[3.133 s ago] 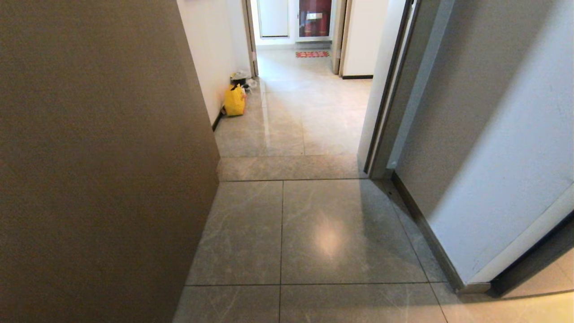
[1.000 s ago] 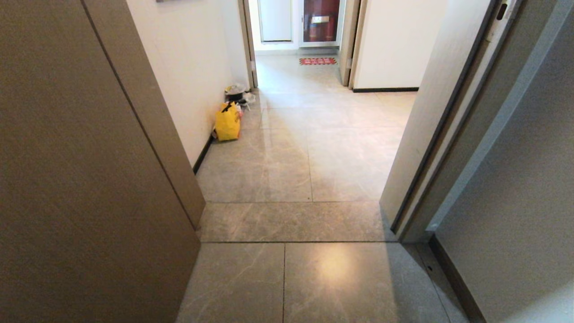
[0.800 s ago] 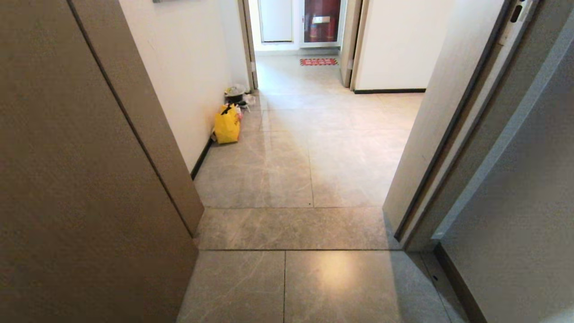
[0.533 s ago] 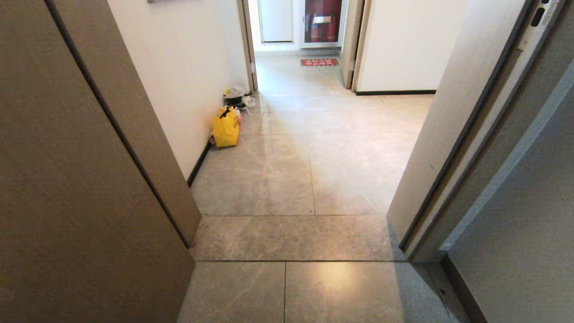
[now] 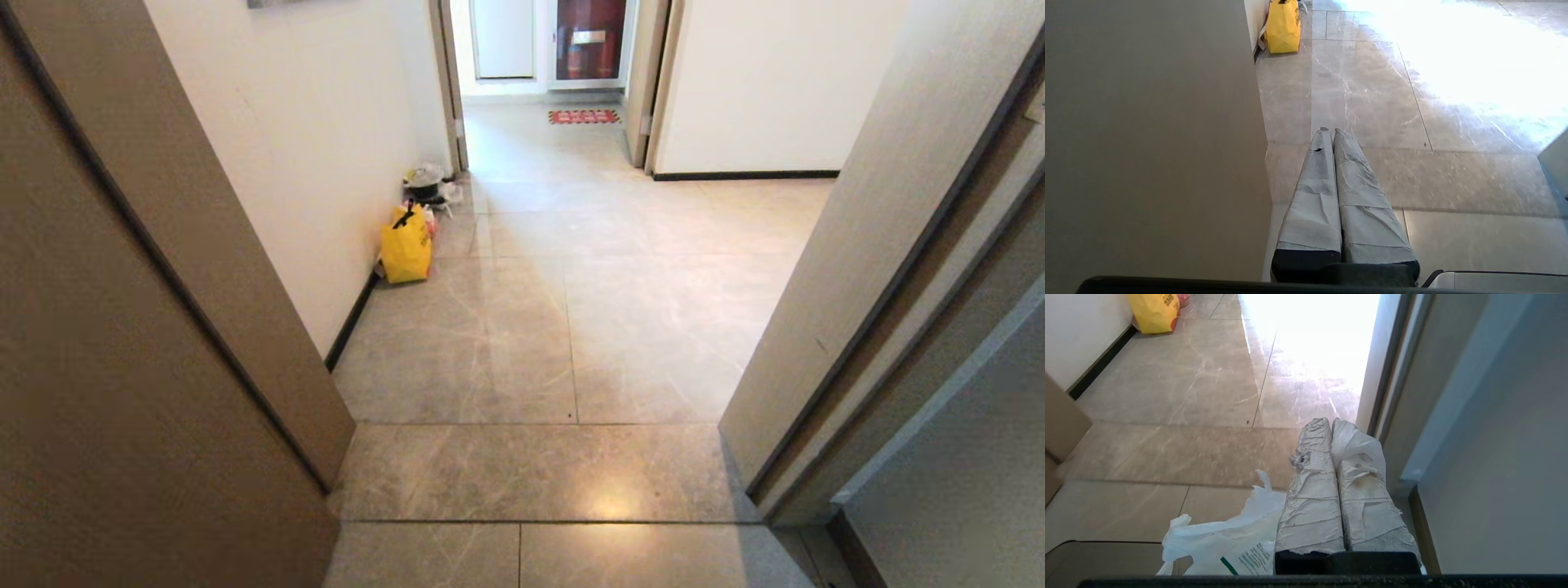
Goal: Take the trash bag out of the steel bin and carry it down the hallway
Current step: Put the trash bag at the door
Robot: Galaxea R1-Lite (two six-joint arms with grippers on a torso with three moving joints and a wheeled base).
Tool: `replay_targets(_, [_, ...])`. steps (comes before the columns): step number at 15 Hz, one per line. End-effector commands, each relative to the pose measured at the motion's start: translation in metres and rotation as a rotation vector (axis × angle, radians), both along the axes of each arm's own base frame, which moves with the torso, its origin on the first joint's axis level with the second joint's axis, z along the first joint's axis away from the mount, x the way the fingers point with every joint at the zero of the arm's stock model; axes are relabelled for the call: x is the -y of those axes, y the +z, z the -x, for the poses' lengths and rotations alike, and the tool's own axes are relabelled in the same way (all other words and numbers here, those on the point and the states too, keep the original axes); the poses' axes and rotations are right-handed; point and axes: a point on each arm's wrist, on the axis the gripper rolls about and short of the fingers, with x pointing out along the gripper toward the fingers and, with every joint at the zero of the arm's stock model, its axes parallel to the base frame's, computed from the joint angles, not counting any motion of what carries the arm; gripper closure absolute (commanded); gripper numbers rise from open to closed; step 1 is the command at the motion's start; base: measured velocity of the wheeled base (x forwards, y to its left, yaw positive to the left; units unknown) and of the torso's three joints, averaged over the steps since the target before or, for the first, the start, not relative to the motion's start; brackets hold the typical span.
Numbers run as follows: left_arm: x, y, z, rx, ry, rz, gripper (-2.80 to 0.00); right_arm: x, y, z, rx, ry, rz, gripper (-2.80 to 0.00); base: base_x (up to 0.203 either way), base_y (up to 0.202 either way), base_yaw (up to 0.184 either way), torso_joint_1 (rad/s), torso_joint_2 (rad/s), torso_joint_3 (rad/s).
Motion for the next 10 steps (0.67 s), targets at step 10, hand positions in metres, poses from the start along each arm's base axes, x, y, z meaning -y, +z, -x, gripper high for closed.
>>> replay_targets(10, [0.0000,0.0000,0.0000,0.000,0.000,0.000,0.00,0.0000,0.0000,-0.0001,-0.002,0.000,0.000,0.00,0.192,0.000,0.002,0.003,0.00,0.004])
